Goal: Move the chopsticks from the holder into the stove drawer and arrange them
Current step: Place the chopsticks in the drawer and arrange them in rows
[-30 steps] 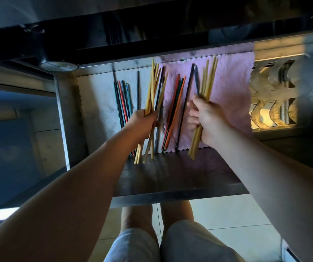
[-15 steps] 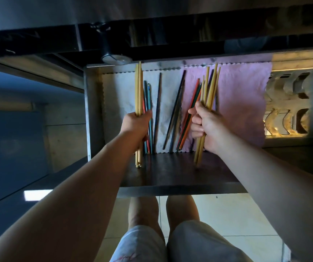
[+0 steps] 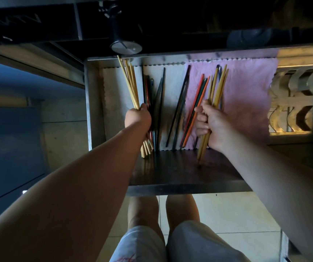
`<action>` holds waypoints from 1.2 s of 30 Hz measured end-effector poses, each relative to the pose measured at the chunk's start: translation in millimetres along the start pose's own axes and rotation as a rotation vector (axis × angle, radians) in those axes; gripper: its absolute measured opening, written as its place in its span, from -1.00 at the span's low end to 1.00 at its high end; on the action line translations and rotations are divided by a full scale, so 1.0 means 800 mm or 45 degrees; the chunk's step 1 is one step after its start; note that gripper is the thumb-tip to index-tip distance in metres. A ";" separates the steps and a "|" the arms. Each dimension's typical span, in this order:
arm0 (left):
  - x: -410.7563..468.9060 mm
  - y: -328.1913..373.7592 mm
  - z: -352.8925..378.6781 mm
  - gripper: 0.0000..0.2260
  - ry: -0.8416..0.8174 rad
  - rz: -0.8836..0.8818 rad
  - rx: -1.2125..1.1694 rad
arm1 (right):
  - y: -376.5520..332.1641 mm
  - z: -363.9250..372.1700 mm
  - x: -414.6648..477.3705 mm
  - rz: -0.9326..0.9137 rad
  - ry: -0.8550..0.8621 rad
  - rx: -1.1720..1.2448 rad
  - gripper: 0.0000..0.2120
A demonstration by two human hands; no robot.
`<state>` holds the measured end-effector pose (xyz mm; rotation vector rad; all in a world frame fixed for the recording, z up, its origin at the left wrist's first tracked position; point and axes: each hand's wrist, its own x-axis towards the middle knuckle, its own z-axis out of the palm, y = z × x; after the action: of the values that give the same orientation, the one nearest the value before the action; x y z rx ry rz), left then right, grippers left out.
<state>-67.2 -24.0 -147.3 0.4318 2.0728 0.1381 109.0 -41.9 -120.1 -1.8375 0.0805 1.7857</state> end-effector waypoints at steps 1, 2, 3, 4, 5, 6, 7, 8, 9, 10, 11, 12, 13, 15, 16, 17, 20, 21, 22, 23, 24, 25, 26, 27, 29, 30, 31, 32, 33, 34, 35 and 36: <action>-0.001 0.001 0.000 -0.64 -0.007 0.007 0.009 | 0.000 0.000 0.001 0.003 -0.002 0.002 -0.64; -0.002 0.001 0.001 -0.64 -0.016 0.014 0.015 | 0.000 0.000 0.001 0.004 -0.002 0.001 -0.65; -0.004 0.001 0.003 -0.63 -0.020 0.022 0.015 | 0.001 0.000 0.001 0.004 -0.001 -0.002 -0.65; -0.006 0.001 0.006 -0.62 -0.024 0.026 0.010 | 0.001 0.000 0.001 0.006 0.000 -0.002 -0.65; -0.008 0.002 0.008 -0.62 -0.032 0.025 0.009 | 0.000 -0.001 0.001 0.009 -0.001 0.002 -0.65; -0.010 0.003 0.010 -0.61 -0.036 0.020 0.017 | 0.000 -0.001 0.000 0.011 -0.003 0.009 -0.66; -0.012 0.005 0.013 -0.61 -0.033 0.021 0.032 | 0.000 -0.002 0.000 0.013 -0.004 0.011 -0.66; -0.014 0.007 0.016 -0.61 -0.029 0.022 0.042 | -0.001 -0.002 0.000 0.015 -0.003 0.009 -0.66; -0.016 0.009 0.020 -0.61 -0.025 0.023 0.043 | -0.002 -0.003 0.000 0.015 0.001 0.005 -0.66; -0.019 0.011 0.024 -0.61 -0.029 0.025 0.040 | -0.002 -0.003 0.001 0.015 0.004 0.003 -0.66; -0.023 0.013 0.028 -0.60 -0.043 0.033 0.036 | -0.001 -0.004 0.001 0.016 0.004 0.003 -0.66; -0.026 0.015 0.033 -0.60 -0.068 0.043 0.034 | -0.001 -0.004 0.002 0.016 0.002 0.006 -0.66; -0.028 0.016 0.038 -0.59 -0.093 0.052 0.038 | 0.000 -0.004 0.003 0.019 0.002 0.007 -0.66; -0.033 0.019 0.046 -0.59 -0.110 0.067 0.051 | 0.000 -0.005 0.003 0.023 0.001 0.008 -0.66; -0.035 0.020 0.049 -0.61 -0.102 0.068 0.050 | 0.000 -0.005 0.004 0.022 -0.003 0.013 -0.66; -0.037 0.022 0.053 -0.61 -0.100 0.063 0.045 | 0.001 -0.005 0.004 0.021 -0.006 0.019 -0.66; -0.041 0.027 0.061 -0.61 -0.142 0.048 0.012 | 0.001 -0.005 0.006 0.027 -0.020 0.039 -0.67; -0.043 0.028 0.063 -0.61 -0.149 0.043 0.003 | 0.002 -0.005 0.006 0.029 -0.025 0.045 -0.67; -0.045 0.029 0.064 -0.61 -0.147 0.045 0.008 | 0.002 -0.006 0.006 0.030 -0.032 0.049 -0.67; -0.046 0.029 0.064 -0.60 -0.136 0.053 0.025 | 0.002 -0.006 0.006 0.032 -0.041 0.052 -0.67; -0.048 0.028 0.064 -0.59 -0.120 0.064 0.034 | 0.001 -0.007 0.006 0.033 -0.049 0.055 -0.67; -0.049 0.028 0.064 -0.60 -0.122 0.070 0.027 | 0.000 -0.007 0.005 0.034 -0.053 0.055 -0.67; -0.050 0.027 0.064 -0.61 -0.150 0.075 -0.003 | 0.000 -0.008 0.004 0.032 -0.053 0.053 -0.67; -0.050 0.026 0.065 -0.66 -0.190 0.076 -0.049 | -0.001 -0.009 0.004 0.031 -0.053 0.045 -0.67; -0.053 0.025 0.064 -0.74 -0.258 0.072 -0.118 | -0.002 -0.009 0.003 0.036 -0.058 0.007 -0.67; -0.054 0.023 0.063 -0.75 -0.277 0.064 -0.150 | -0.002 -0.008 0.003 0.039 -0.062 -0.017 -0.67; -0.054 0.022 0.060 -0.75 -0.292 0.045 -0.192 | -0.001 -0.005 0.002 0.040 -0.066 -0.039 -0.66; -0.055 0.019 0.054 -0.76 -0.306 0.022 -0.238 | -0.001 -0.002 0.003 0.044 -0.069 -0.055 -0.65; -0.056 0.017 0.048 -0.77 -0.318 0.007 -0.267 | 0.000 0.003 0.002 0.053 -0.074 -0.061 -0.64; -0.057 0.014 0.039 -0.77 -0.324 0.011 -0.271 | 0.001 0.008 0.002 0.062 -0.086 -0.060 -0.64; -0.057 0.011 0.029 -0.77 -0.327 0.031 -0.253 | 0.003 0.014 0.002 0.067 -0.107 -0.060 -0.64; -0.055 0.006 0.018 -0.75 -0.333 0.050 -0.235 | 0.005 0.020 0.003 0.069 -0.135 -0.066 -0.66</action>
<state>-32.9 -36.2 -117.6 0.3572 1.7775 0.2789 93.1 -37.4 -122.5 -1.7878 0.0445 1.9365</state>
